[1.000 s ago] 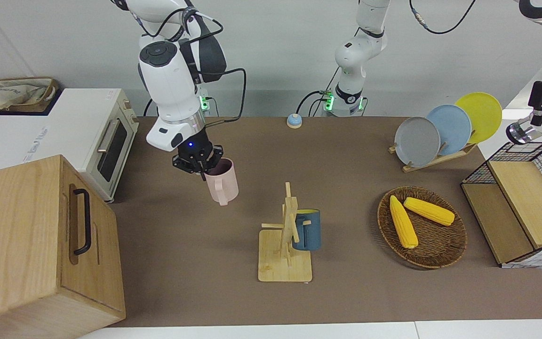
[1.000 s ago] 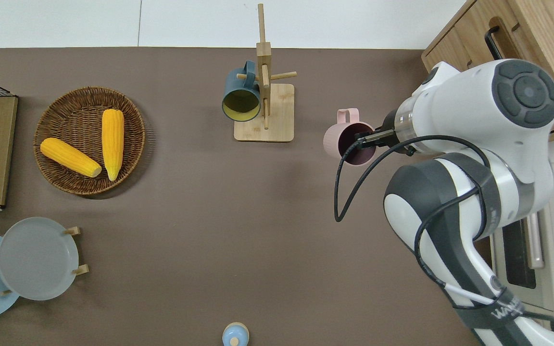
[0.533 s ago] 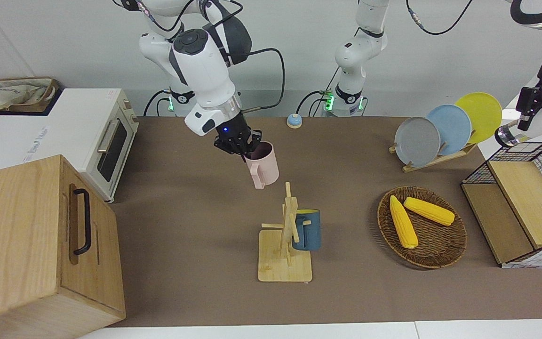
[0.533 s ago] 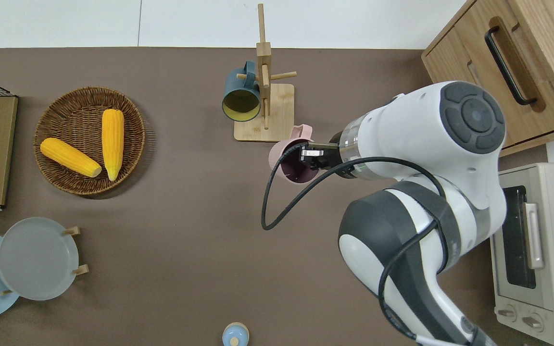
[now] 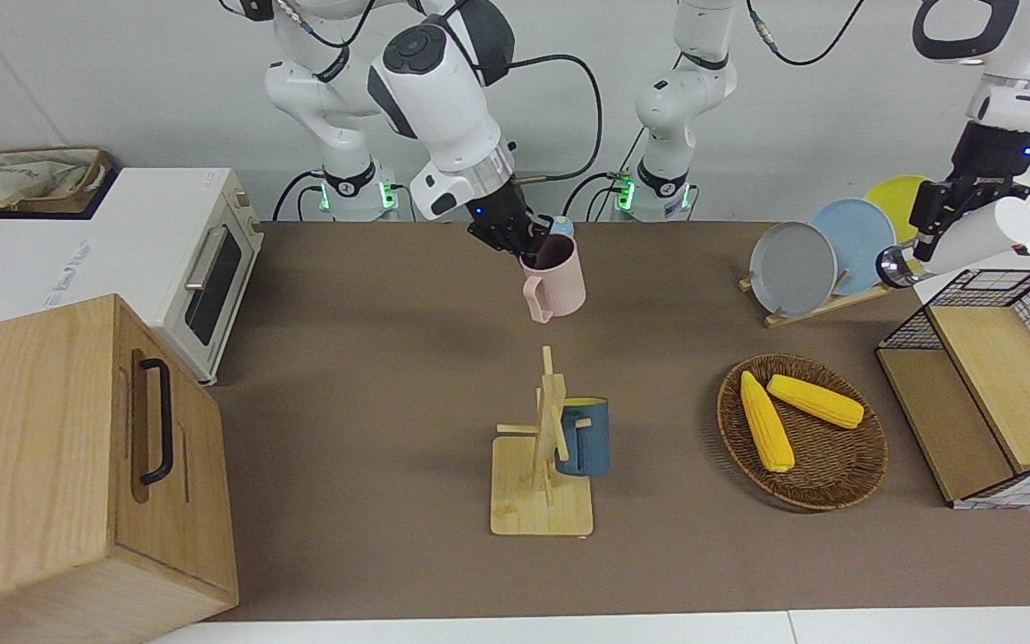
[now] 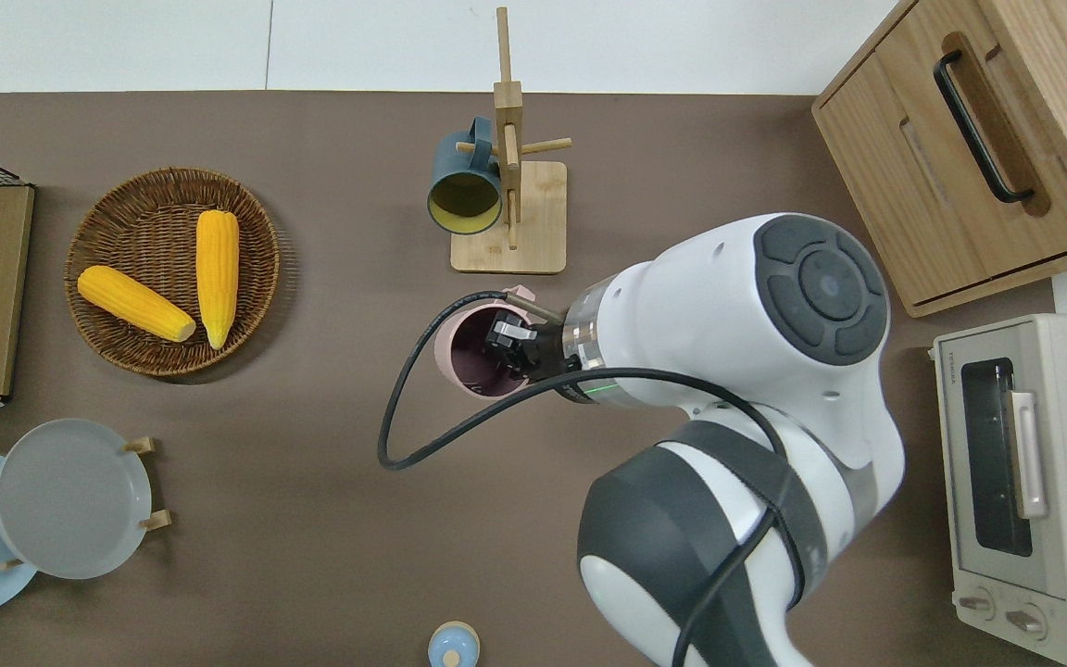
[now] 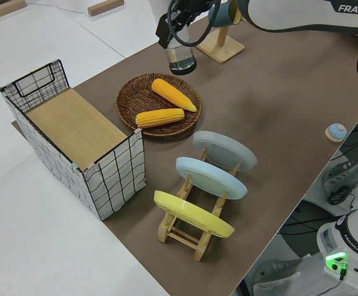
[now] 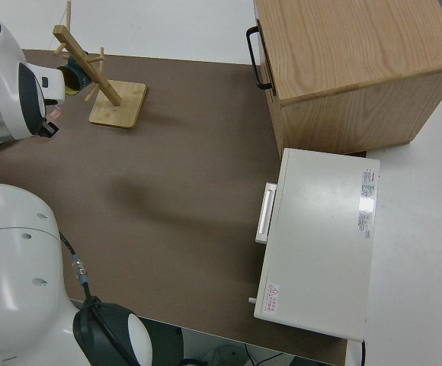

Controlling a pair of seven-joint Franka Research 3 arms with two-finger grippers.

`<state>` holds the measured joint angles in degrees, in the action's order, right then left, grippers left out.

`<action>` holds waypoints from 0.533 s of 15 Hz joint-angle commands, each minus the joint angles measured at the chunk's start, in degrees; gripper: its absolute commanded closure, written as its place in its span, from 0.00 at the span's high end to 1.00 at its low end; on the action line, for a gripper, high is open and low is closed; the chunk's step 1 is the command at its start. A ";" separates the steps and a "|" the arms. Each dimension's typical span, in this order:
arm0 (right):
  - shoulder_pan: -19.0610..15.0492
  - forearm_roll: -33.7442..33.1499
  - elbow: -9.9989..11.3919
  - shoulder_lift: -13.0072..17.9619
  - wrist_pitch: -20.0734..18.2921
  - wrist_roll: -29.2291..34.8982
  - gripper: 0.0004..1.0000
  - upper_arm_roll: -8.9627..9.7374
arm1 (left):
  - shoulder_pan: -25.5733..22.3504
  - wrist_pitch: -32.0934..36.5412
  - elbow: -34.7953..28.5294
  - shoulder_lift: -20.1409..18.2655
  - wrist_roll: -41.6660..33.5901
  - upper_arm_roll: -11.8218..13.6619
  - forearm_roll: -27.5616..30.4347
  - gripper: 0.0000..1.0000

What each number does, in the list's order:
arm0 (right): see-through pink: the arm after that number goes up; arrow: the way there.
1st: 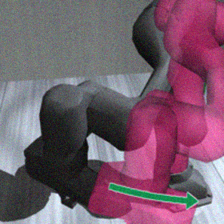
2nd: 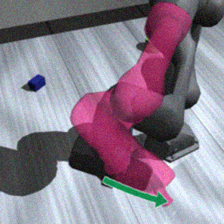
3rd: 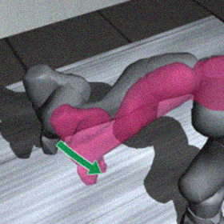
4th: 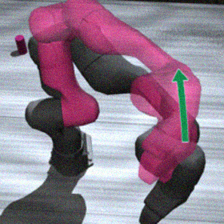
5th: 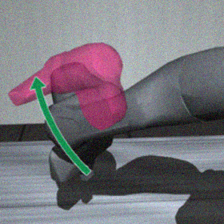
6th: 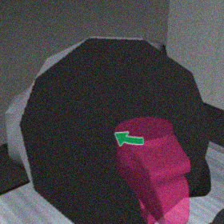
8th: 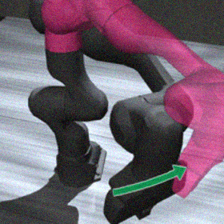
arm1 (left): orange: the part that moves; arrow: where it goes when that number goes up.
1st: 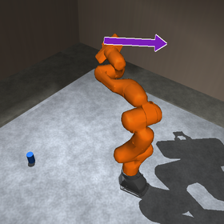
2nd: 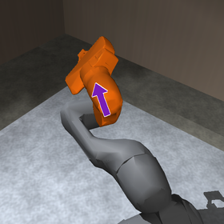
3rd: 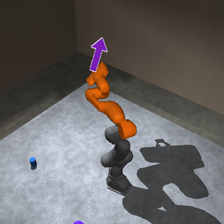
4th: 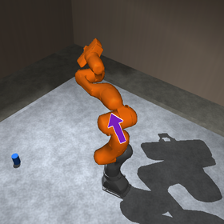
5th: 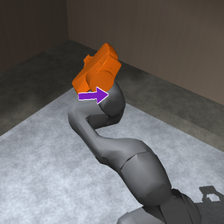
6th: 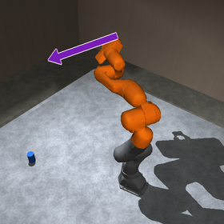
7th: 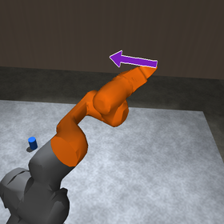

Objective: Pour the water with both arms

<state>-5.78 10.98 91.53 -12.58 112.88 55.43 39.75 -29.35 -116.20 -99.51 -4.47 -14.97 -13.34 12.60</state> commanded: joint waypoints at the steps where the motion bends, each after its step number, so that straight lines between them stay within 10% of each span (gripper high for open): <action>1: 0.06 0.71 -3.71 -4.20 0.67 9.75 0.00 4.63 | 8.48 -1.83 -4.36 -3.69 3.53 5.93 -1.44 0.00; 8: 8.67 -9.83 -7.50 -15.53 7.53 27.08 0.00 8.42 | 31.70 -9.13 -17.02 -10.38 8.55 22.64 -4.07 0.00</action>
<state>0.53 5.82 88.03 -22.43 119.55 76.16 46.77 -4.12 -122.39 -111.55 -10.24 -8.37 3.98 10.41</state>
